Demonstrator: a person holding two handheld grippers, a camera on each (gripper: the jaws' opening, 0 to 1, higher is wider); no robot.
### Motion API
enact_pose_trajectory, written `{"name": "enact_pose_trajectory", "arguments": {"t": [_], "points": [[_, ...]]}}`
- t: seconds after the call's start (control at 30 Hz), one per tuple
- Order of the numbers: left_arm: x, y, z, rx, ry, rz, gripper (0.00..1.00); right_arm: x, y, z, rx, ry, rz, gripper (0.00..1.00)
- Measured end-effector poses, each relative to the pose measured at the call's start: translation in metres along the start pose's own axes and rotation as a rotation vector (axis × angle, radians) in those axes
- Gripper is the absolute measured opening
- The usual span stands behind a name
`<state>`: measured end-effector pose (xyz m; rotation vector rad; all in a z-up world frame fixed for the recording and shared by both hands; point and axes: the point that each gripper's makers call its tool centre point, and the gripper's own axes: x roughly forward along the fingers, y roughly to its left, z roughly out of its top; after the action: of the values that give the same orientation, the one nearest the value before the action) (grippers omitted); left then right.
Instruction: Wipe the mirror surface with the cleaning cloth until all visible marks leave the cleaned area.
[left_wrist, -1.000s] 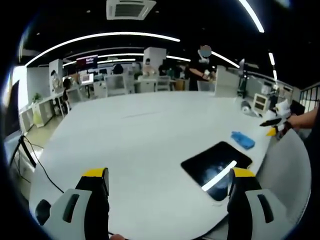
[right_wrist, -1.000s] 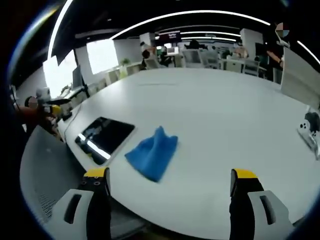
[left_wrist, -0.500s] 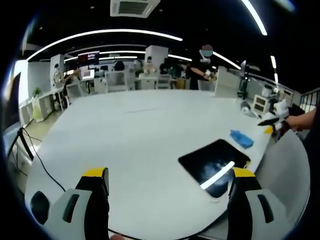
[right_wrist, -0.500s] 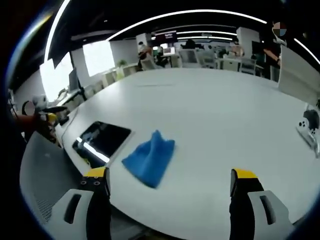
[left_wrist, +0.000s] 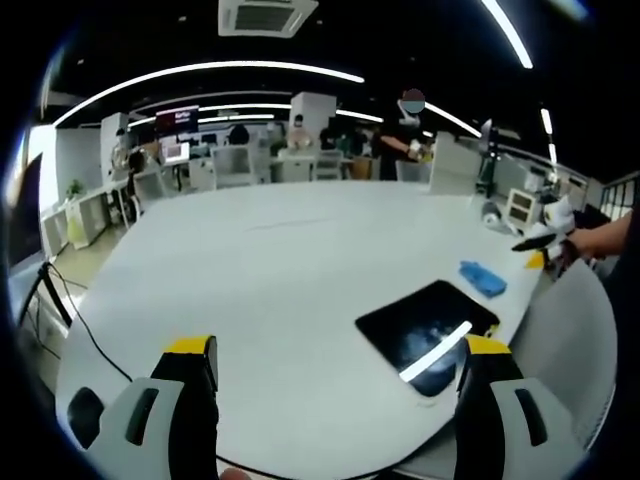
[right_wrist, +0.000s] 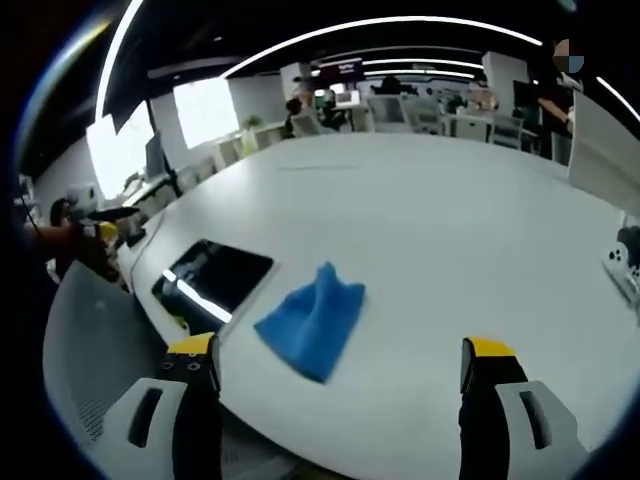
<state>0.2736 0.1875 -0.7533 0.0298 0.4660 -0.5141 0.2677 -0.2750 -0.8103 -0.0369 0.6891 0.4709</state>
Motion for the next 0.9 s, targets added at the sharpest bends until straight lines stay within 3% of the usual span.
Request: {"name": "enact_pose_trajectory", "arguments": {"t": [0.1, 0.53, 0.6, 0.67, 0.8, 0.9], "points": [[-0.002, -0.001, -0.002, 0.000, 0.005, 0.002, 1.00, 0.000, 0.002, 0.001, 0.023, 0.007, 0.009, 0.96], [-0.004, -0.006, -0.004, -0.002, 0.013, 0.005, 1.00, 0.000, 0.004, 0.009, 0.008, 0.041, -0.015, 0.97], [-0.004, -0.005, -0.005, -0.004, 0.013, 0.008, 1.00, 0.002, 0.003, 0.010, 0.026, 0.044, -0.014, 0.97], [-0.004, -0.005, -0.008, -0.005, 0.021, 0.007, 1.00, 0.002, -0.002, 0.002, 0.070, 0.101, -0.058, 0.96], [-0.005, -0.004, -0.008, -0.007, 0.024, 0.009, 1.00, 0.002, 0.006, 0.013, 0.126, 0.084, -0.044, 0.96], [-0.003, -0.003, -0.008, -0.012, 0.022, 0.012, 1.00, 0.002, 0.009, 0.017, 0.103, 0.096, -0.045, 0.96]]}}
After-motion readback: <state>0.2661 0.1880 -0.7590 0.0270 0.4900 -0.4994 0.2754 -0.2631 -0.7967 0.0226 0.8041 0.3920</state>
